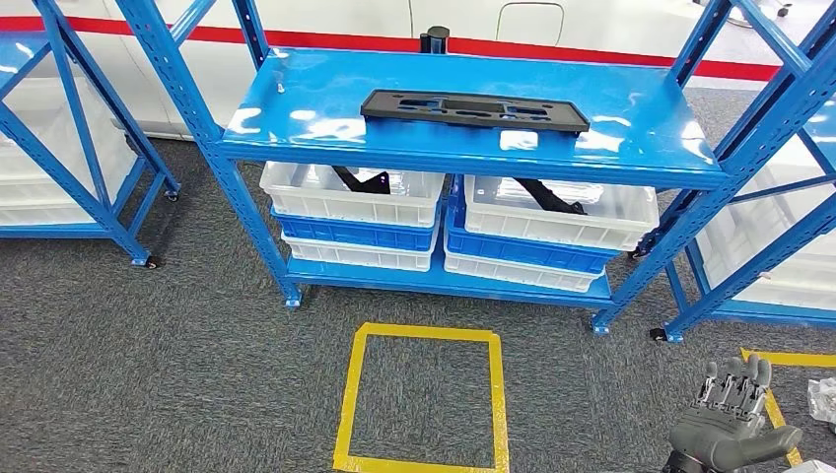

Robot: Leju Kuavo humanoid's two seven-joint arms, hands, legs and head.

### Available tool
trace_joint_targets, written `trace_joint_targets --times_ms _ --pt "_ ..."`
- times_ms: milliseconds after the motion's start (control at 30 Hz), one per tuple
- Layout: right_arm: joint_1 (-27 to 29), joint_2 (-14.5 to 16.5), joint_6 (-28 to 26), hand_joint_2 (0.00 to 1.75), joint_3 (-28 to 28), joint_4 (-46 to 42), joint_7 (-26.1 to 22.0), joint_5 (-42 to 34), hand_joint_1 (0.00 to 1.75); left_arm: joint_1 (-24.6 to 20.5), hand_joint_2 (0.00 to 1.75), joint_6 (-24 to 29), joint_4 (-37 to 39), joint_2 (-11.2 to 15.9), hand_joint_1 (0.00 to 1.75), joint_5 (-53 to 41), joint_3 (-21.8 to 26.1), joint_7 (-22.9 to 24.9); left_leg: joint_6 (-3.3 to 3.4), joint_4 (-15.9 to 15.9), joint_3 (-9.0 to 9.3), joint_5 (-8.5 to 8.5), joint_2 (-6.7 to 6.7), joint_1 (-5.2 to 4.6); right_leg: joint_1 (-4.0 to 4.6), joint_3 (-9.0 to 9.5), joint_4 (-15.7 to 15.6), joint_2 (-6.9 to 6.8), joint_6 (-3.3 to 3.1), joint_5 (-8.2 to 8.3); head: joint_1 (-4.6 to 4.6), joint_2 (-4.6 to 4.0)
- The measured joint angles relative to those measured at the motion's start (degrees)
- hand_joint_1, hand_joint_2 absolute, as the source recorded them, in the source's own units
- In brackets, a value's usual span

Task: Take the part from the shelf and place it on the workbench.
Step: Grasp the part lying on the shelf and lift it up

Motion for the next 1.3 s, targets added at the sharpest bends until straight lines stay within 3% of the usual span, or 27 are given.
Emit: trace_joint_targets --times_ms 200,333,400,433,533,600,967,1067,1167,1233,1300 --pt "1.15 0.23 -6.04 0.00 2.90 -5.38 -0.82 5.16 0.00 -0.07 0.00 -0.11 0.05 -0.23 0.00 -0.33 0.85 -0.20 0.00 0.00 0.00 0.00 0.00 0.00 0.00 -0.01 0.00 0.00 -0.01 -0.01 0.00 0.00" --pt "2.67 0.80 -7.20 1.75 4.40 -9.36 -1.11 6.44 0.00 -0.15 0.00 -0.08 0.14 -0.37 0.00 -0.52 1.45 -0.22 0.00 0.00 -0.08 0.02 -0.08 -0.05 -0.01 0.25 0.03 -0.07 0.01 0.01 0.00 0.00" --pt "5.09 1.92 -12.62 1.75 8.53 -17.33 -2.72 12.10 0.00 -0.36 0.00 -0.01 0.37 -0.54 0.00 -1.74 3.14 -0.42 -0.02 0.01 -0.13 0.04 -0.05 -0.05 -0.01 0.34 0.08 -0.07 0.01 0.01 0.00 0.00" --pt "5.98 2.43 -18.57 1.75 11.34 -21.39 -3.78 18.39 0.00 -0.51 0.00 0.02 0.56 -0.64 0.00 -2.75 4.24 -0.59 -0.03 0.01 -0.09 0.05 0.05 0.00 0.00 0.21 0.09 0.03 0.01 0.02 -0.03 0.00" --pt "7.20 3.59 -44.71 1.75 17.48 -27.71 -5.25 45.45 0.00 -1.08 0.00 0.03 0.98 -1.02 0.00 -4.82 6.35 -0.91 -0.06 0.00 0.09 -0.02 0.05 0.10 0.05 -0.01 0.07 0.06 -0.01 -0.08 -0.03 0.00" --pt "7.98 4.35 -55.36 1.75 19.01 -30.29 -5.28 57.10 0.00 -1.26 0.00 -0.02 1.19 -1.23 0.00 -5.17 7.05 -0.74 -0.07 -0.01 0.08 -0.03 -0.10 0.10 0.08 0.03 0.07 -0.11 0.03 -0.15 -0.02 0.00" --pt "9.43 6.67 -55.53 1.75 20.13 -34.42 -5.28 55.55 0.00 -1.39 0.00 -0.11 1.61 -1.39 0.00 -5.74 8.37 0.32 0.01 0.16 0.04 -0.10 -0.06 -0.09 -0.11 0.03 -0.02 -0.11 0.21 -0.07 -0.02 0.00" --pt "9.60 7.10 -55.48 1.75 20.12 -34.63 -5.28 55.59 0.00 -1.40 0.00 -0.11 1.63 -1.35 0.00 -5.89 8.37 0.43 0.28 0.21 0.01 -0.28 -0.06 -0.33 -0.36 0.01 -0.09 -0.12 0.33 -0.04 -0.03 0.00" --pt "9.70 7.44 -55.48 1.75 20.10 -34.82 -5.28 55.64 0.00 -1.42 0.00 -0.09 1.64 -1.31 0.00 -6.09 8.37 0.67 0.92 -0.19 -0.11 -0.41 -0.27 -0.43 -0.59 0.44 0.57 -0.09 0.99 0.47 -0.07 0.00" --pt "9.72 7.55 -55.47 1.75 20.07 -34.96 -5.28 55.78 0.00 -1.47 0.00 -0.06 1.66 -1.30 0.00 -6.15 8.37 0.83 1.55 -0.68 0.54 -0.46 -0.52 -0.17 -0.70 -0.30 2.66 0.30 1.11 -0.19 0.03 0.00" --pt "9.74 7.57 -55.46 1.75 20.02 -35.04 -5.28 55.92 0.00 -1.53 0.00 -0.05 1.68 -1.31 0.00 -6.18 8.37 0.87 1.85 -0.90 1.13 -0.44 -0.69 0.02 -0.77 -3.43 8.36 0.93 0.55 -2.72 0.25 0.00"
